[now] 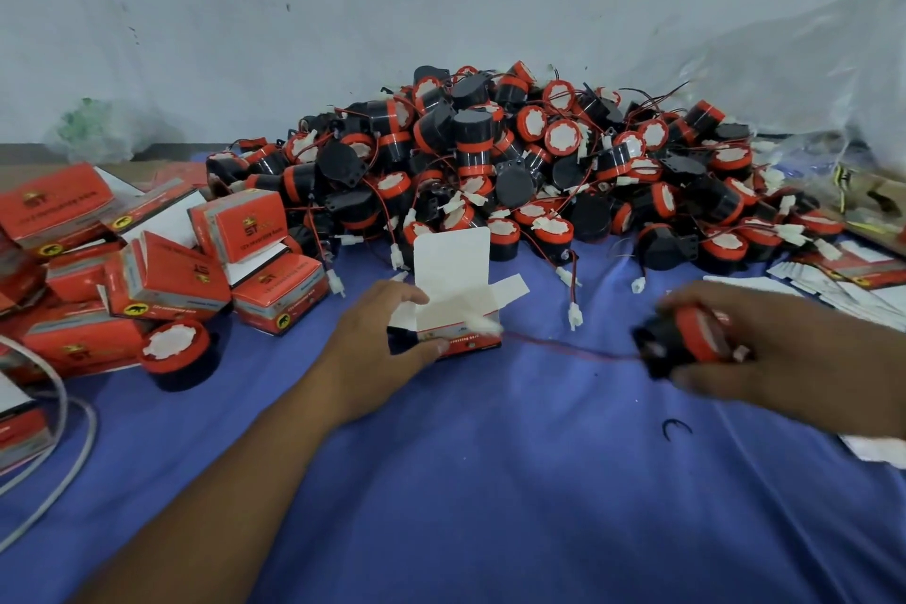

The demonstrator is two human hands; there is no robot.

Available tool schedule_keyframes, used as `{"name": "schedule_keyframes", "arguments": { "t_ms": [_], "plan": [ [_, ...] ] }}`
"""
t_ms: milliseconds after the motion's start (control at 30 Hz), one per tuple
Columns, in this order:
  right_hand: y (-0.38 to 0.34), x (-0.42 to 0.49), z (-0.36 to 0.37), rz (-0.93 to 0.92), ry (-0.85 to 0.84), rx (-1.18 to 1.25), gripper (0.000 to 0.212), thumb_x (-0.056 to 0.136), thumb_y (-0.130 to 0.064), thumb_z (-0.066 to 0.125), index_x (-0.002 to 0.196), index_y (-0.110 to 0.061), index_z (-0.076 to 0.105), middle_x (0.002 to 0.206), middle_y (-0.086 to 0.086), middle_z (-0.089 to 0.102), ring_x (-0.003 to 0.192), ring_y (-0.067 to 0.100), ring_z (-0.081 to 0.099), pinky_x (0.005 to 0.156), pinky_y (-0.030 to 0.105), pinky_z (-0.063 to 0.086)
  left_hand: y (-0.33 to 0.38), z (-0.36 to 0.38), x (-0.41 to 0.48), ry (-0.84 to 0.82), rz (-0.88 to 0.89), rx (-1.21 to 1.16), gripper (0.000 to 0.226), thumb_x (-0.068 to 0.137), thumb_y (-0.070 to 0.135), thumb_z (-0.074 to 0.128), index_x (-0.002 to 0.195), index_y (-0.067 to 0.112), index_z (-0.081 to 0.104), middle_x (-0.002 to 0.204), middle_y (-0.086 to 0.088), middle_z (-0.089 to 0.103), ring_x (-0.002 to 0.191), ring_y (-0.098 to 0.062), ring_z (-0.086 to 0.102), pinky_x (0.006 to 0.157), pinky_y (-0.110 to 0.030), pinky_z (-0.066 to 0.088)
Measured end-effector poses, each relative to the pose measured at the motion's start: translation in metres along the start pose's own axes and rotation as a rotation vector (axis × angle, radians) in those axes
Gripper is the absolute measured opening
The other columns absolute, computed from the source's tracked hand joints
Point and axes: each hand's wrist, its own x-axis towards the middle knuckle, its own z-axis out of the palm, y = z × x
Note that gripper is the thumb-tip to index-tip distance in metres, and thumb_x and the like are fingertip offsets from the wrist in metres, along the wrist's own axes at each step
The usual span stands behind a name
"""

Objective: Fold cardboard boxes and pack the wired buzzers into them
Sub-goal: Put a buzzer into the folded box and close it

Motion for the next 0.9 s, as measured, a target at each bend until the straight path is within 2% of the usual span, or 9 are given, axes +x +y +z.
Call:
{"name": "schedule_keyframes", "arguments": {
  "t_ms": [167,267,400,500,567,633,733,800,900],
  "plan": [
    [-0.082,0.082,0.026,-0.109,0.006,0.313,0.057,0.069,-0.058,0.082,0.114,-0.042,0.051,0.110,-0.011,0.067,0.091,0.010,0.070,0.075,0.035,0.058,0.002,-0.001,-0.001,-0.012,-0.021,-0.003,0.047,0.080,0.037,0.080,0.115,0.036,0.049,0.112,0.023,0.050,0.095,0.010,0.043,0.079,0.001,0.033],
    [-0.100,0.117,0.058,-0.251,0.122,0.120,0.051,0.079,-0.042,0.081,0.124,-0.034,0.059,0.115,-0.007,0.064,0.101,0.012,0.062,0.088,0.034,0.053,0.004,-0.002,-0.001,-0.034,-0.021,-0.070,0.045,0.079,0.034,0.082,0.115,0.029,0.054,0.112,0.020,0.058,0.098,0.005,0.052,0.081,-0.005,0.041],
    [-0.089,0.135,0.089,-0.205,0.121,-0.072,0.065,0.086,-0.039,0.075,0.145,-0.026,0.050,0.121,-0.003,0.052,0.119,0.022,0.050,0.101,0.029,0.039,0.006,-0.004,-0.001,-0.034,-0.055,-0.217,0.028,0.091,0.037,0.068,0.114,0.022,0.062,0.108,0.011,0.067,0.099,-0.004,0.062,0.088,-0.030,0.051],
    [-0.077,0.134,0.101,-0.213,0.091,-0.139,0.052,0.093,-0.034,0.067,0.143,-0.024,0.053,0.130,0.004,0.049,0.123,0.027,0.046,0.105,0.033,0.037,0.005,-0.002,0.001,0.021,-0.097,-0.267,0.025,0.096,0.042,0.043,0.113,0.033,0.059,0.112,0.022,0.062,0.106,0.009,0.056,0.094,-0.018,0.045],
    [-0.072,0.131,0.106,-0.230,0.071,-0.213,0.038,0.101,-0.033,0.054,0.137,-0.022,0.058,0.125,0.008,0.048,0.117,0.030,0.043,0.103,0.035,0.034,0.005,0.000,0.003,0.080,-0.080,-0.257,0.020,0.100,0.041,0.042,0.107,0.037,0.060,0.110,0.028,0.061,0.105,0.016,0.054,0.094,-0.015,0.045],
    [-0.071,0.129,0.108,-0.265,0.081,-0.218,0.033,0.104,-0.031,0.047,0.129,-0.019,0.064,0.115,0.008,0.051,0.109,0.022,0.037,0.096,0.030,0.028,0.005,0.002,0.003,0.160,-0.077,-0.237,0.024,0.098,0.043,0.047,0.102,0.028,0.066,0.110,0.023,0.064,0.104,0.010,0.057,0.092,-0.023,0.048],
    [-0.074,0.127,0.109,-0.286,0.151,-0.084,0.026,0.099,-0.028,0.058,0.109,-0.010,0.073,0.097,0.006,0.056,0.096,0.009,0.033,0.087,0.024,0.024,0.006,0.002,0.005,0.258,-0.090,-0.235,0.030,0.094,0.036,0.058,0.084,0.011,0.068,0.109,0.013,0.067,0.104,0.000,0.061,0.089,-0.033,0.050],
    [-0.079,0.128,0.111,-0.256,0.232,0.022,0.020,0.091,-0.024,0.069,0.091,-0.004,0.074,0.087,0.008,0.061,0.088,0.007,0.039,0.084,0.024,0.028,0.011,0.002,0.006,0.239,-0.035,-0.181,0.025,0.096,0.031,0.062,0.076,0.017,0.066,0.106,0.007,0.066,0.102,-0.006,0.061,0.087,-0.029,0.049],
    [-0.085,0.129,0.110,-0.234,0.218,0.122,0.024,0.085,-0.016,0.073,0.068,0.000,0.068,0.071,0.014,0.064,0.075,0.020,0.051,0.072,0.022,0.033,0.022,0.007,0.012,0.097,-0.019,0.016,0.026,0.094,0.033,0.066,0.071,0.023,0.072,0.101,0.002,0.056,0.095,-0.009,0.052,0.076,-0.021,0.037]
  ]
}}
